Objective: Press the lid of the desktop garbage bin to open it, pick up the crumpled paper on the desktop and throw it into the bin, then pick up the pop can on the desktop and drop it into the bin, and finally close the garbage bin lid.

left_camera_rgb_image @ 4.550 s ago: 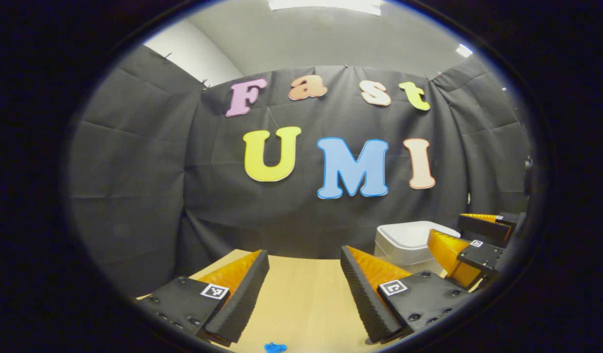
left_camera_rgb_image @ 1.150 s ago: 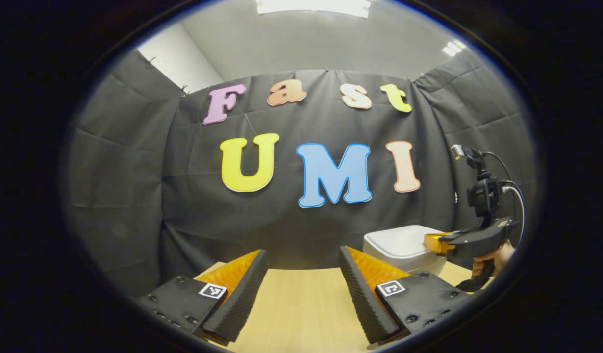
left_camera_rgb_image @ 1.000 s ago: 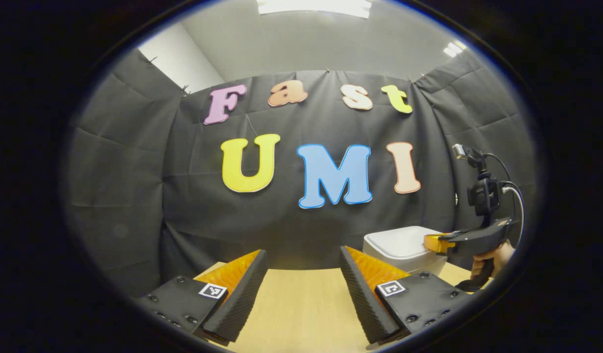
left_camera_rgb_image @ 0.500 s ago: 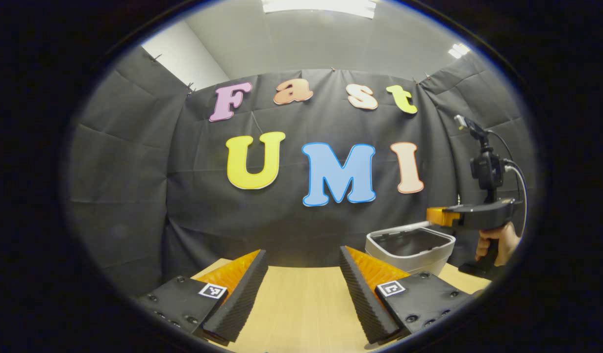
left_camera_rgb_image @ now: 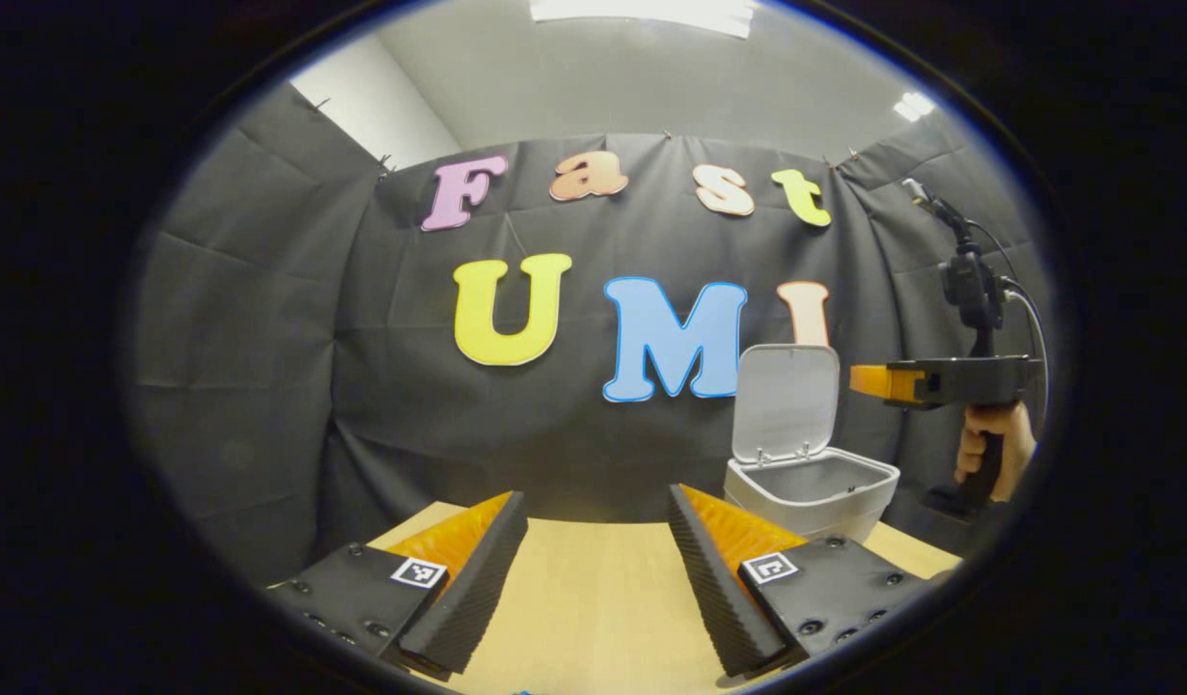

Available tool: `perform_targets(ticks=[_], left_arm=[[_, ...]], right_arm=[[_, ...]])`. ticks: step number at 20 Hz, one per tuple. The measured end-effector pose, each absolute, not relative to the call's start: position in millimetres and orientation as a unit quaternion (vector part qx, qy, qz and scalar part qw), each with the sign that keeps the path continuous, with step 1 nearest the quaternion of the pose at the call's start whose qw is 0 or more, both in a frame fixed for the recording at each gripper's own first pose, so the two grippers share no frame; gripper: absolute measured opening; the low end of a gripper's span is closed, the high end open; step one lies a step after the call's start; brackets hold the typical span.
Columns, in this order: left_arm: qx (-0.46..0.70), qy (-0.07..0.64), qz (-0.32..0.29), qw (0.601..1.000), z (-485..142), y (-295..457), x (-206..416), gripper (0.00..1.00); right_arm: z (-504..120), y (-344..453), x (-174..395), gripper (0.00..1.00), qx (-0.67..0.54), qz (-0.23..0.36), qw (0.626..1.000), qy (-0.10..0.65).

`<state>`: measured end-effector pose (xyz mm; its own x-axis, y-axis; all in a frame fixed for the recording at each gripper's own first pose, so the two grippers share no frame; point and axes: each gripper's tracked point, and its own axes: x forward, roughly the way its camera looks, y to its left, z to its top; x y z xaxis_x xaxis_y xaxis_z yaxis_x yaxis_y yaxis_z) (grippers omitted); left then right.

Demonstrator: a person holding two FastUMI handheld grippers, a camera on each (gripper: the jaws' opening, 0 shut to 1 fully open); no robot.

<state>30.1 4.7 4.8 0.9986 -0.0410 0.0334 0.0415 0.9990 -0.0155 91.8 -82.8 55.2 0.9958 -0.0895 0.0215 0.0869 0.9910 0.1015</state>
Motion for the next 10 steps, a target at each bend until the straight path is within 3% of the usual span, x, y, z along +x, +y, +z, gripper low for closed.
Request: perform_targets(ticks=[10], left_arm=[[-0.012,0.029,-0.025,0.999,-42.0,32.5,30.6,0.96]], right_arm=[[39.1,-74.9,31.9,0.03,0.039,-0.057,0.998,-0.005]])
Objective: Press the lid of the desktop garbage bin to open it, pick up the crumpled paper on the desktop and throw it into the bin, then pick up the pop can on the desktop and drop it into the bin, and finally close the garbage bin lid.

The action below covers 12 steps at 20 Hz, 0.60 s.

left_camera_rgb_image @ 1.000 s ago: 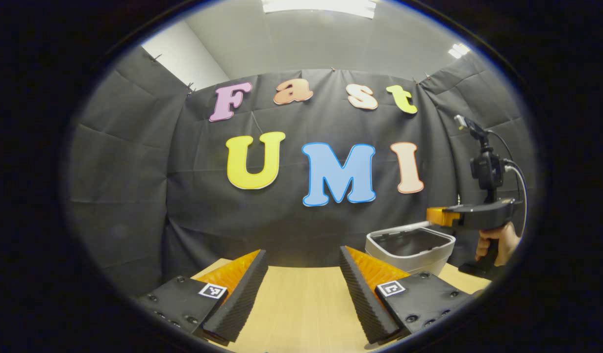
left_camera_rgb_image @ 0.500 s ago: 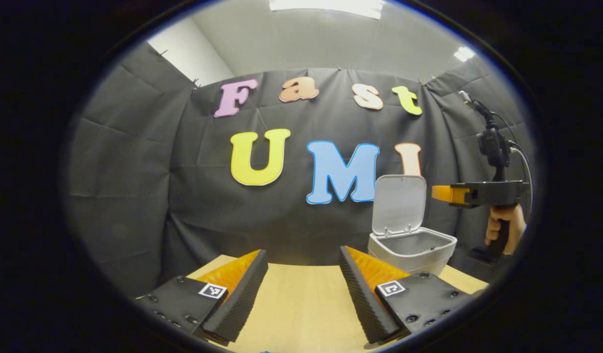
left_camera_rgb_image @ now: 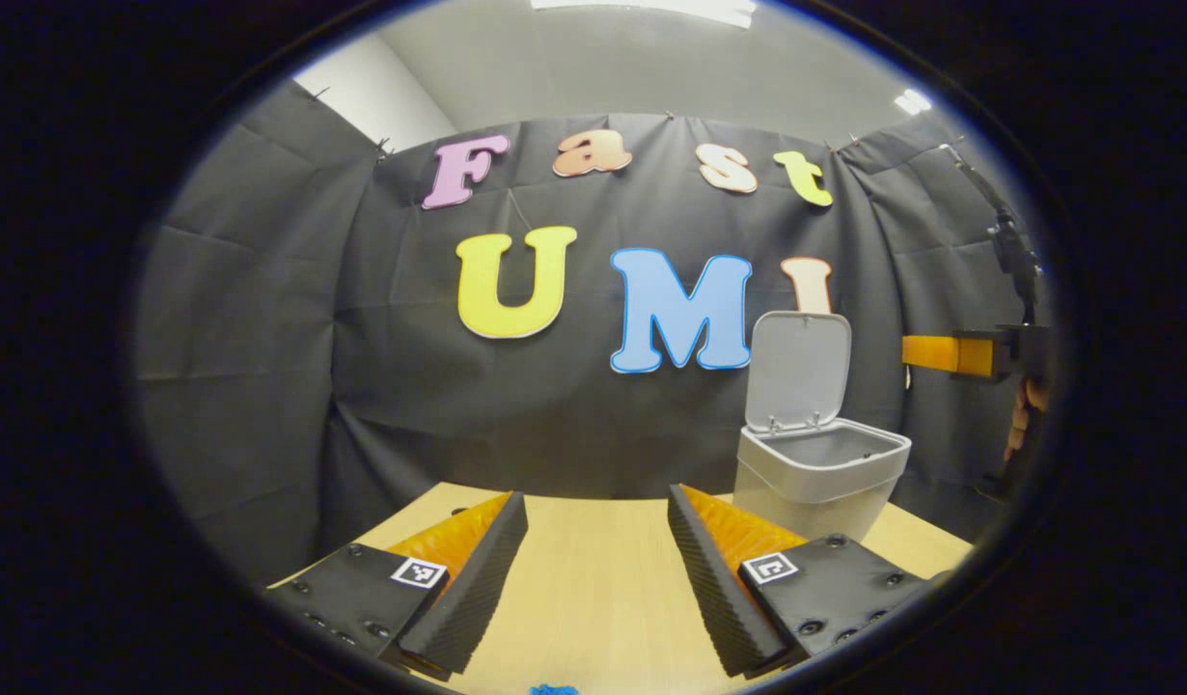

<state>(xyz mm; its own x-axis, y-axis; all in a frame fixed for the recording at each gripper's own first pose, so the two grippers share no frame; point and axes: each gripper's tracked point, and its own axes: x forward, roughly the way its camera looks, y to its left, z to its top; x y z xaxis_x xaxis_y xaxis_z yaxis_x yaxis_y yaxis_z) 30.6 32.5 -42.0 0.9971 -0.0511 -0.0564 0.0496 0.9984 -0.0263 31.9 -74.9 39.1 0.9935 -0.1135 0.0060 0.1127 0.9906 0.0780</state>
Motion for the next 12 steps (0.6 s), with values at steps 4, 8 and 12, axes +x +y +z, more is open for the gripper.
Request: perform_targets(ticks=[4,8,12], left_arm=[[-0.014,0.058,-0.021,0.998,-69.9,54.0,29.0,0.96],[-0.017,0.093,-0.028,0.995,-102.1,72.7,24.9,0.96],[-0.024,0.145,-0.030,0.989,-149.2,88.4,17.2,0.96]], right_arm=[[30.9,-68.9,12.8,0.35,0.012,-0.060,0.998,-0.002],[22.4,-51.0,0.4,0.67,0.010,-0.044,0.999,0.004],[12.8,-42.7,-10.6,0.94,0.015,-0.047,0.999,0.010]])
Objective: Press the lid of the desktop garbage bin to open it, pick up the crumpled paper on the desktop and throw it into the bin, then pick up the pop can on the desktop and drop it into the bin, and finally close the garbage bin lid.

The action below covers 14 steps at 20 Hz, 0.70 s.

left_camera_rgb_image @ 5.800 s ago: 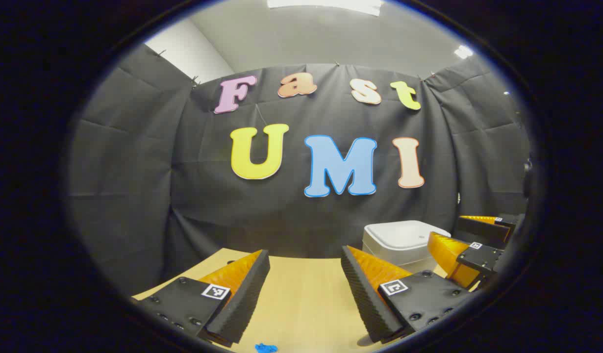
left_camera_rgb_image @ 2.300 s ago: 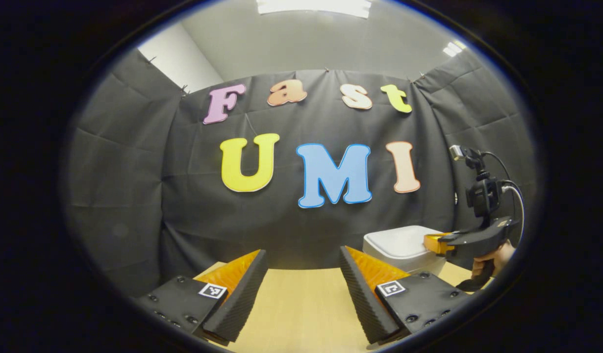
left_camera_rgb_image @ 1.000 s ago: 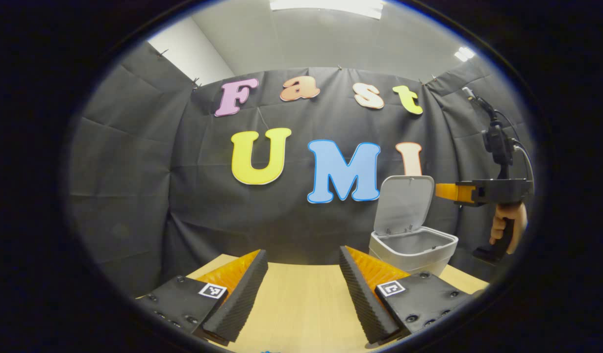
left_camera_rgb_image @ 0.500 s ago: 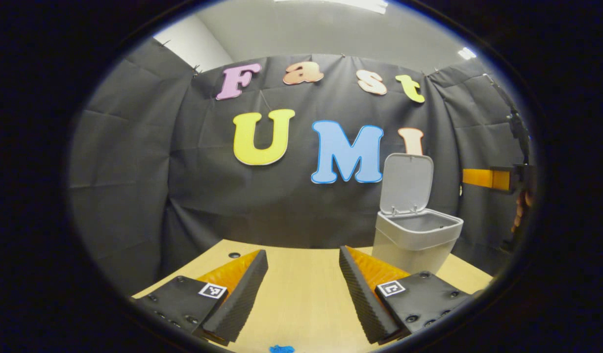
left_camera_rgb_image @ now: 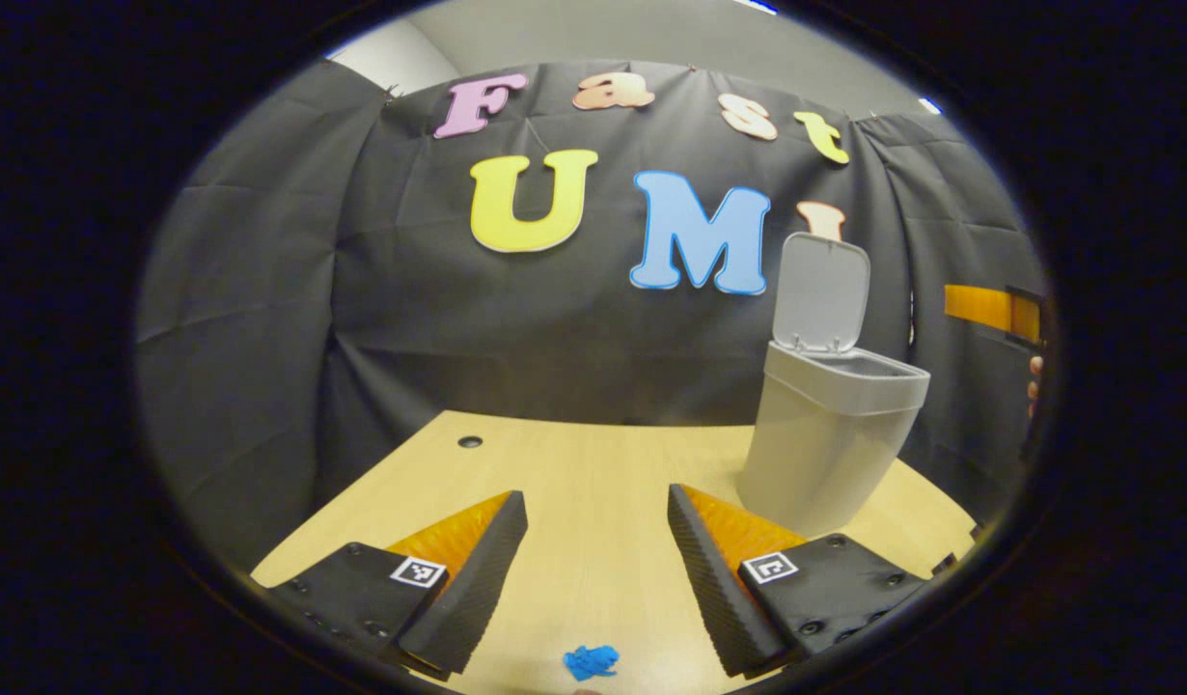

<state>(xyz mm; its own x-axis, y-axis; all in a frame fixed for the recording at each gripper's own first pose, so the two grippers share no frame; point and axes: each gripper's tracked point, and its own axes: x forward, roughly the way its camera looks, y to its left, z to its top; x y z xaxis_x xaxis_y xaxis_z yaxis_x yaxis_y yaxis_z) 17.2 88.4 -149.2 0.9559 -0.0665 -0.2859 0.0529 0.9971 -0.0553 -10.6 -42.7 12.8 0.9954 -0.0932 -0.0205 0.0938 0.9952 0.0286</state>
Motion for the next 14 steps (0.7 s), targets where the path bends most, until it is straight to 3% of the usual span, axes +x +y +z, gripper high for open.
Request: perform_targets(ticks=[14], left_arm=[[0.012,0.343,-0.074,0.936,-307.1,87.9,-22.4,0.96]], right_arm=[[-15.8,-20.2,-44.8,0.94,0.025,-0.060,0.997,0.047]])
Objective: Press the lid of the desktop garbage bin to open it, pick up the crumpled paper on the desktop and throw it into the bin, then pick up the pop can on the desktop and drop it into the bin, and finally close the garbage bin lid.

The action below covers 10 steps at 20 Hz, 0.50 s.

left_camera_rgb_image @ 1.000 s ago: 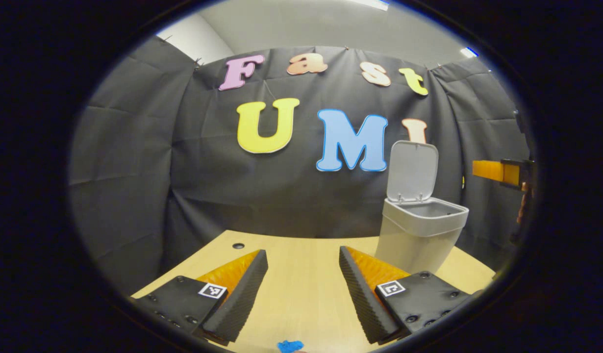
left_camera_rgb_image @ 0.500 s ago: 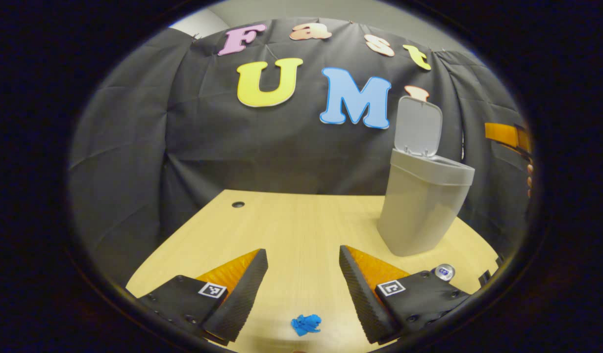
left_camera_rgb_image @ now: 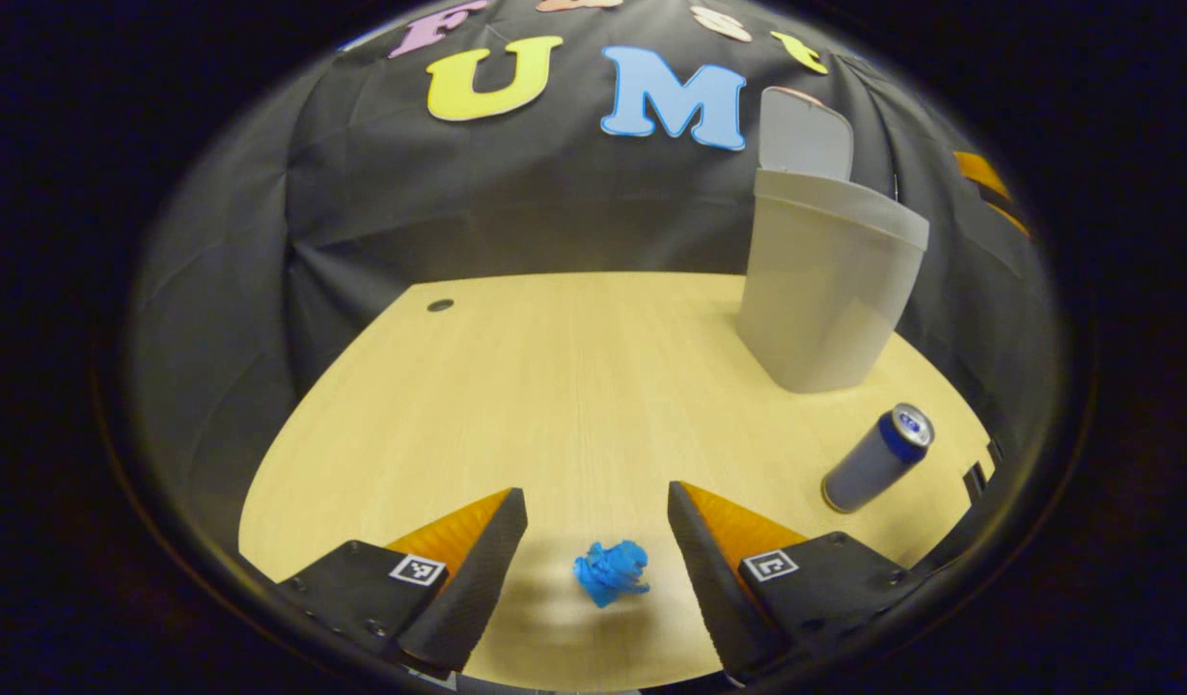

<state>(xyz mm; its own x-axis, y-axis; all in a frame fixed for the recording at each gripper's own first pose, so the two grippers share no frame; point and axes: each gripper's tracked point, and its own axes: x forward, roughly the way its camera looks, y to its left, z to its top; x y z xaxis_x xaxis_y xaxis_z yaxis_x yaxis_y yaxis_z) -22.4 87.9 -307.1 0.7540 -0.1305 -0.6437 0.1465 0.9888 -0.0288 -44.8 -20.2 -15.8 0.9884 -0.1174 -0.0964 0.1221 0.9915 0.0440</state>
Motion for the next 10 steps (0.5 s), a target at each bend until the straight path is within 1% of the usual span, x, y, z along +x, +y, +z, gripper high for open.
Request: perform_targets(ticks=[5,10], left_arm=[[0.012,0.399,-0.078,0.914,-349.0,94.0,-33.5,0.96],[0.021,0.432,-0.080,0.898,-373.1,97.3,-35.8,0.96]], right_arm=[[-21.9,-18.0,-55.1,0.94,0.025,-0.064,0.996,0.059],[-31.5,-14.5,-61.6,0.94,0.023,-0.058,0.995,0.075]])
